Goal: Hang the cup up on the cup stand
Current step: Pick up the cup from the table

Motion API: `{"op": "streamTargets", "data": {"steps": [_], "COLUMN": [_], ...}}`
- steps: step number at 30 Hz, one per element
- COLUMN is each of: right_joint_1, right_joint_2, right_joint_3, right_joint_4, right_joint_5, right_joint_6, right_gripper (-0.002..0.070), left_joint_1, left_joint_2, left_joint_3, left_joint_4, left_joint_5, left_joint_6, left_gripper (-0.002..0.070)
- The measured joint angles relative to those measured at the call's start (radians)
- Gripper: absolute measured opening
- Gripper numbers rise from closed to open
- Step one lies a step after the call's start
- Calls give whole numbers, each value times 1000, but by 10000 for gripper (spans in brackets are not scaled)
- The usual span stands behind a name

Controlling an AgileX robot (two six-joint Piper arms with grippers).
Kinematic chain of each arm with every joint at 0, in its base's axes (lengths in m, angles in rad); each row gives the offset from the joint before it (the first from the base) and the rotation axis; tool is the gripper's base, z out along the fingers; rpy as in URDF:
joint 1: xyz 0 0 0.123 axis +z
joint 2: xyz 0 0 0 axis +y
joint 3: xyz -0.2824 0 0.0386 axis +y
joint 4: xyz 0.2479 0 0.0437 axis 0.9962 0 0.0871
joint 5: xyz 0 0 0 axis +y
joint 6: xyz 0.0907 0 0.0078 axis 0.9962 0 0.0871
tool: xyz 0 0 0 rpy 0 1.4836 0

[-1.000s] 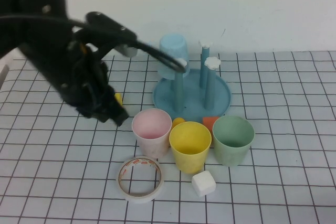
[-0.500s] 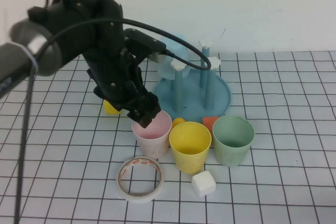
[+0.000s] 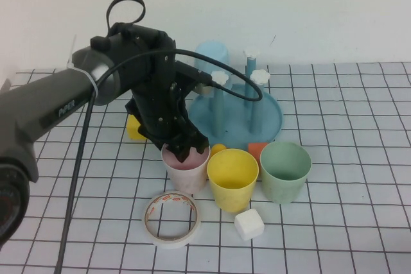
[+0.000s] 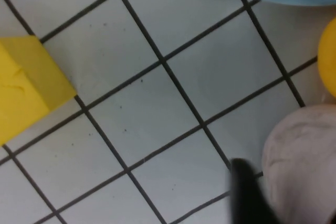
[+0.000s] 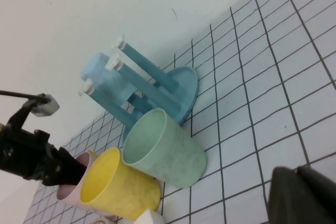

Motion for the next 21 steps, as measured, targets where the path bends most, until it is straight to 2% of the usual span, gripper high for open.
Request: {"op": "streamTargets", "data": {"steps": [3,6,9,14,21], "right_joint_1": [0,0,0,0,0], "right_joint_2": [0,0,0,0,0], "right_joint_3": [0,0,0,0,0], "right_joint_4": [0,0,0,2,21], "right_joint_5": [0,0,0,0,7], "right_joint_6": [-11,-15,-15,-17,-17], "right_gripper": [-1,-1,-1,-1,-1], "left_joint_1": [0,0,-1,-1,-1], "left_joint_2": [2,2,-3,-70,-373], "left_joint_3": [0,-1,-2,-2,151], "left_joint_4": [0,0,-2,2,-9], "left_joint_5": [-10,-9,0,32,-43], "left_joint_6": [0,2,13,49,79], "left_gripper": [134,46,18,13,12]}}
